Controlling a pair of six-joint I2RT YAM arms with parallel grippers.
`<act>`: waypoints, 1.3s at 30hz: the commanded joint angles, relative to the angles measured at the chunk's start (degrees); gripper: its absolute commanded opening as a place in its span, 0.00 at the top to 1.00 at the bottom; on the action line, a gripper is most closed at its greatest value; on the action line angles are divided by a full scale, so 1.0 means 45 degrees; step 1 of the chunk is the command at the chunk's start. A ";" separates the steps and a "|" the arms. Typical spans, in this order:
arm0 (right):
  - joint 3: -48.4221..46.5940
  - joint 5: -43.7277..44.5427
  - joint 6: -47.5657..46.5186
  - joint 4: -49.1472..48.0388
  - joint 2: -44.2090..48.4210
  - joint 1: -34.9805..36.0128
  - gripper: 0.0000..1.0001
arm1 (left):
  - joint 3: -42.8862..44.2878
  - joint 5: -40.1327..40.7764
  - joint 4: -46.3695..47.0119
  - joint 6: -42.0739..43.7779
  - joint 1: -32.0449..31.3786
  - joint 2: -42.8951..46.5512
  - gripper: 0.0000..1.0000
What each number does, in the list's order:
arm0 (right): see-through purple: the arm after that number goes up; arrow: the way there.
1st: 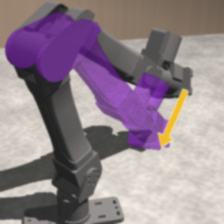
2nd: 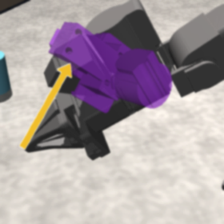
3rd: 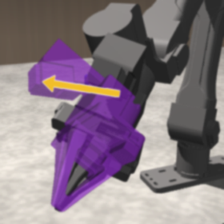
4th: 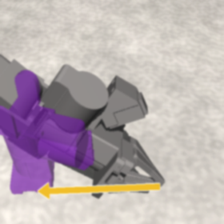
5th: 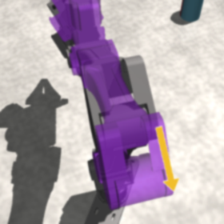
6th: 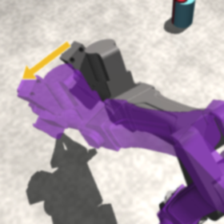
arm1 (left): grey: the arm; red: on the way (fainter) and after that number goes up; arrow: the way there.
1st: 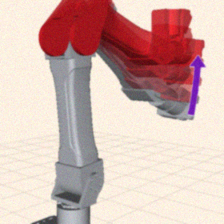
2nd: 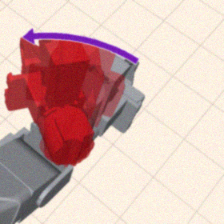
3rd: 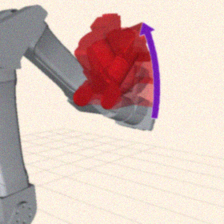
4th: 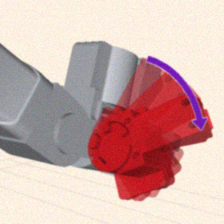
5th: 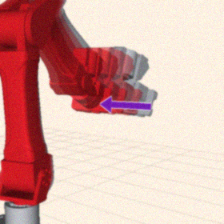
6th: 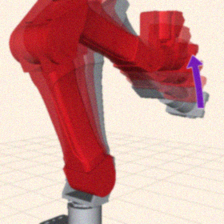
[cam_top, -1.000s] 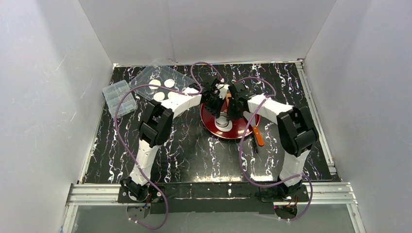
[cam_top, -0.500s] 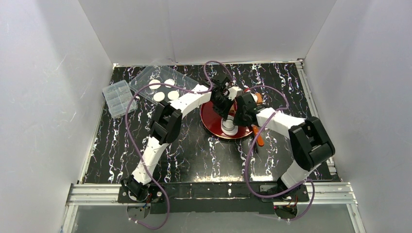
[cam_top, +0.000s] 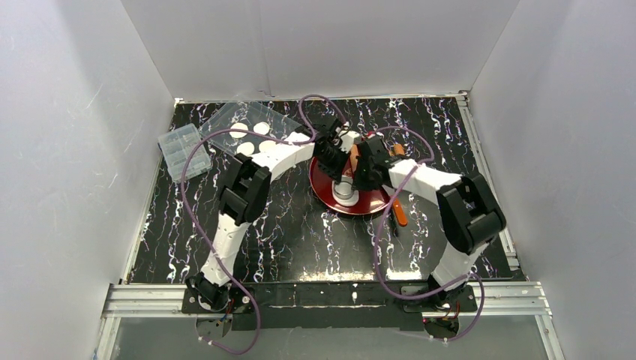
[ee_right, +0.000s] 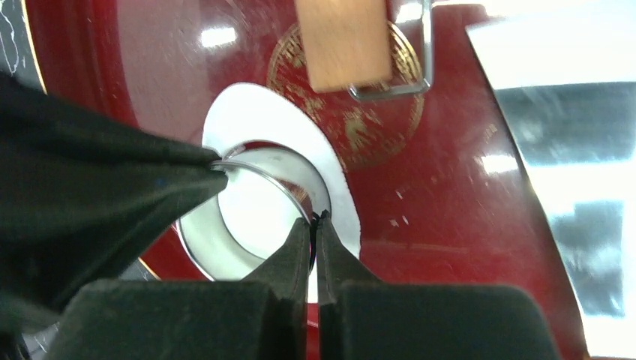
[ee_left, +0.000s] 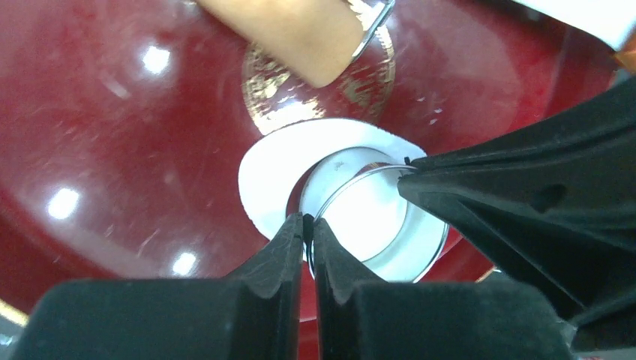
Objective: Roll out the dumpling wrappers from the dough
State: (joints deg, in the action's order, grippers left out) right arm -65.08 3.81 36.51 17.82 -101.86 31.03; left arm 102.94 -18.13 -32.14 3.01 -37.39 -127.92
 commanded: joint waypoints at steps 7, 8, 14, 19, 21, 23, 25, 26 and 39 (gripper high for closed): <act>0.2585 0.1622 0.1022 -0.0375 0.2069 0.0464 0.99 | 0.3831 0.0634 -0.4133 0.1133 -0.0115 -0.2856 1.00; 0.2182 0.1724 0.0767 -0.0368 0.1753 0.0300 0.99 | 0.2978 0.0531 -0.3859 0.1171 -0.0141 -0.2410 1.00; -0.2087 0.1968 -0.1411 0.0781 -0.1503 -0.0689 0.99 | -0.1442 0.0310 -0.3436 0.0677 -0.0403 0.0066 1.00; -0.0477 0.1700 -0.0919 0.0631 -0.0383 -0.0381 0.99 | -0.0806 -0.0048 -0.3369 0.0506 -0.0501 -0.0609 1.00; 0.1220 0.1742 -0.0160 0.0152 0.0774 0.0093 0.99 | 0.0319 0.0012 -0.3416 0.0542 -0.0423 -0.1265 1.00; 0.2498 0.1837 0.0442 -0.0144 0.1719 0.0393 0.99 | 0.1814 0.0025 -0.3835 0.0586 -0.0342 -0.2018 1.00; 0.2941 0.1869 0.0806 -0.0125 0.2184 0.0377 0.99 | 0.3824 -0.0144 -0.4806 0.0676 -0.0328 -0.2740 1.00; 0.2707 0.1965 0.0738 0.0037 0.2284 0.0355 0.99 | 0.4484 -0.0255 -0.5196 0.0731 -0.0330 -0.2901 1.00; -0.1848 0.1143 -0.0277 0.1528 0.2917 -0.0992 0.99 | 0.5798 -0.0465 -0.6189 0.1085 -0.0307 -0.0634 1.00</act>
State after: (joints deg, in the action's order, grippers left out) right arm -66.41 7.44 37.28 26.30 -92.51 29.65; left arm 126.52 -21.82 -53.15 6.00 -39.22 -136.20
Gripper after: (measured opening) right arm 0.034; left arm 0.049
